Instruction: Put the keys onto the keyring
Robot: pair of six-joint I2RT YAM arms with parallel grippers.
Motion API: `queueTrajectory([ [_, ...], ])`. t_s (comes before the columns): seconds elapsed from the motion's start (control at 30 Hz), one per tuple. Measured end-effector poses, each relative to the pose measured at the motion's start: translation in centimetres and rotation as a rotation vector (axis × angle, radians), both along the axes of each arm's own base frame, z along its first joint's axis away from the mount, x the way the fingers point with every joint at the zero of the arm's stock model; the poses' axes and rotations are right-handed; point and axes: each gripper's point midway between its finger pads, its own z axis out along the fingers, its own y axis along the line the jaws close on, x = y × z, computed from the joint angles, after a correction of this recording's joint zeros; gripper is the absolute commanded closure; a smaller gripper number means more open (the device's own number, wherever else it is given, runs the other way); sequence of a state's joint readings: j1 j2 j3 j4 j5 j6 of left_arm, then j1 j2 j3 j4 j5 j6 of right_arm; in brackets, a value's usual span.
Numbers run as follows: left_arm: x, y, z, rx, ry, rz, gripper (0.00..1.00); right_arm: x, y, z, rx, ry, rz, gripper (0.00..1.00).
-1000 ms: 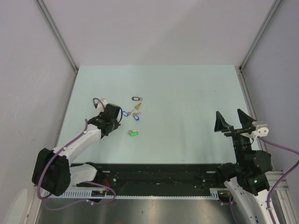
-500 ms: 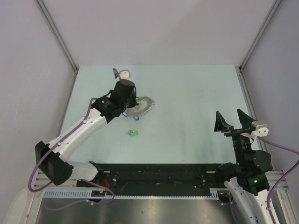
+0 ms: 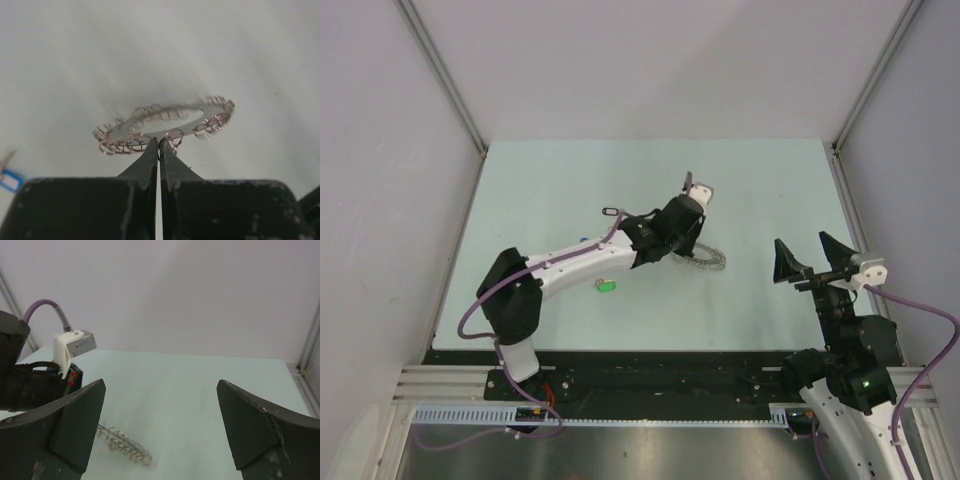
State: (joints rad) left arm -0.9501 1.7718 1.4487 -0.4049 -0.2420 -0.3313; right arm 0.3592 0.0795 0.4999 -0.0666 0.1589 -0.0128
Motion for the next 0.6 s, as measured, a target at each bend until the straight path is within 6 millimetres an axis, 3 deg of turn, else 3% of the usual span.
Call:
queueTrajectory([
  [0.1,-1.7,-2.0,-0.5,-0.034,-0.015,-0.068,0.95,0.9,1.5,-0.7,-0.016,0.073,0.061,0.0],
  [0.23,-4.9,-1.2,-4.6,-0.002,0.041,-0.129,0.85,2.2,4.7,-2.4,-0.053,0.214,0.204,0.0],
  [0.4,-8.0,2.8,-10.6,0.099,0.136,-0.128,0.46,2.4,8.3,-6.1,-0.063,0.402,0.383,0.0],
  [0.43,-8.3,3.4,-11.0,0.111,0.143,-0.127,0.42,2.3,8.6,-6.6,-0.059,0.427,0.4,0.0],
  [0.47,-8.6,4.0,-11.3,0.116,0.149,-0.115,0.29,2.2,8.9,-7.1,-0.053,0.454,0.415,0.0],
  [0.6,-8.8,5.2,-9.5,0.073,0.107,-0.084,0.17,1.8,9.2,-8.1,-0.024,0.514,0.432,0.0],
])
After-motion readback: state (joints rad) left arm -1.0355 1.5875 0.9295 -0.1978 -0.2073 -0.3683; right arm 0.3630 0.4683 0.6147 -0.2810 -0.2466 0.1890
